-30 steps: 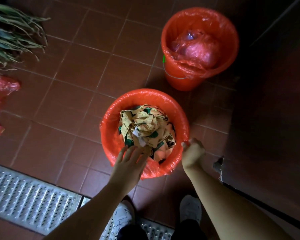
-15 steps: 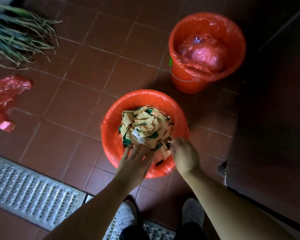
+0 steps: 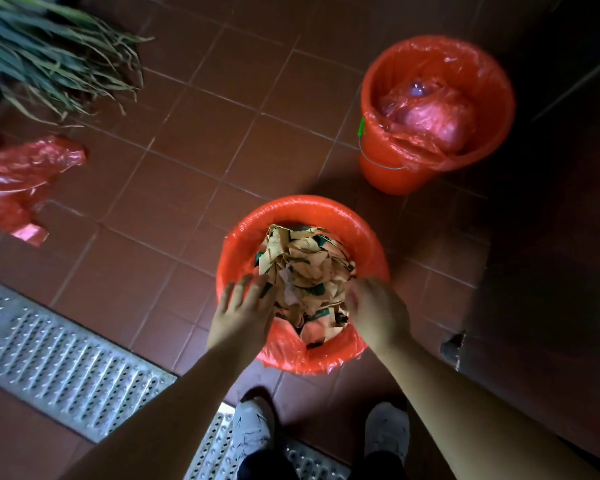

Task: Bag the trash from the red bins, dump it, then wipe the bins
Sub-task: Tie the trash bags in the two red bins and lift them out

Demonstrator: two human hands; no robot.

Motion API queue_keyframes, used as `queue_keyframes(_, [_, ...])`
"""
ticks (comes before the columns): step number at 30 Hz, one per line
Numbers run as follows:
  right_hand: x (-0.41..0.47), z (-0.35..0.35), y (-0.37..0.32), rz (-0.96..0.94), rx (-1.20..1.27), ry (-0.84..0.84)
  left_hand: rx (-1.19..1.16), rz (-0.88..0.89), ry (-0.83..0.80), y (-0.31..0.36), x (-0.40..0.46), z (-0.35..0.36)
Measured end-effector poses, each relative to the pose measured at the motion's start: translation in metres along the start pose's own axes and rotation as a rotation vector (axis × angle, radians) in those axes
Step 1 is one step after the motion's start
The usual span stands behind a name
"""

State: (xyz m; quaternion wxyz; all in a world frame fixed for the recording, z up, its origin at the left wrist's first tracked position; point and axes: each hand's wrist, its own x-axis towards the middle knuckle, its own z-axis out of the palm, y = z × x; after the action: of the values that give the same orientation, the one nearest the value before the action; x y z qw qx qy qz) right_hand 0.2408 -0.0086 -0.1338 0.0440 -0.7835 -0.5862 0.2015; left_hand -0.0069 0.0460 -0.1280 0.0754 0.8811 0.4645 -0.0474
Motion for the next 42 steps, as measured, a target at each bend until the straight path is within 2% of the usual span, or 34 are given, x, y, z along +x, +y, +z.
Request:
queue_keyframes(2, [0.015,-0.004,0.005,0.152,0.062,0.126,-0.002,-0.101,-0.09,-0.006,0.001,0.0])
queue_keyframes(6, [0.042,-0.006,0.019,0.426,0.172,0.08,-0.023,-0.275,-0.212,-0.013,-0.003,0.011])
queue_keyframes(10, [0.052,-0.005,0.028,0.438,0.205,0.078,-0.117,-0.366,-0.278,-0.012,-0.006,0.017])
queue_keyframes(14, [0.054,-0.006,0.03,0.433,0.189,0.076,-0.222,-0.383,-0.29,-0.008,-0.009,0.018])
queue_keyframes(17, [0.049,-0.006,0.029,0.394,0.165,0.078,-0.237,-0.389,-0.299,-0.007,-0.015,0.016])
queue_keyframes(21, [0.041,-0.004,0.011,0.181,0.081,0.07,-0.261,-0.421,-0.232,-0.005,-0.025,0.015])
queue_keyframes(27, [0.039,0.0,-0.026,-0.096,0.018,-0.063,-0.536,-0.782,0.077,-0.007,-0.019,0.019])
queue_keyframes(31, [0.03,0.009,-0.041,-0.224,-0.054,-0.145,-0.478,-0.638,0.115,-0.002,-0.021,0.018])
queue_keyframes(36, [0.021,0.016,-0.046,-0.277,-0.179,-0.209,-0.293,-0.427,-0.033,0.004,-0.032,0.024])
queue_keyframes(39, [0.029,0.012,-0.04,-0.265,-0.12,-0.11,-0.234,-0.357,-0.043,0.01,-0.04,0.027])
queue_keyframes(42, [0.048,0.0,-0.031,-0.097,0.017,0.073,-0.149,-0.376,0.035,0.006,-0.041,0.026])
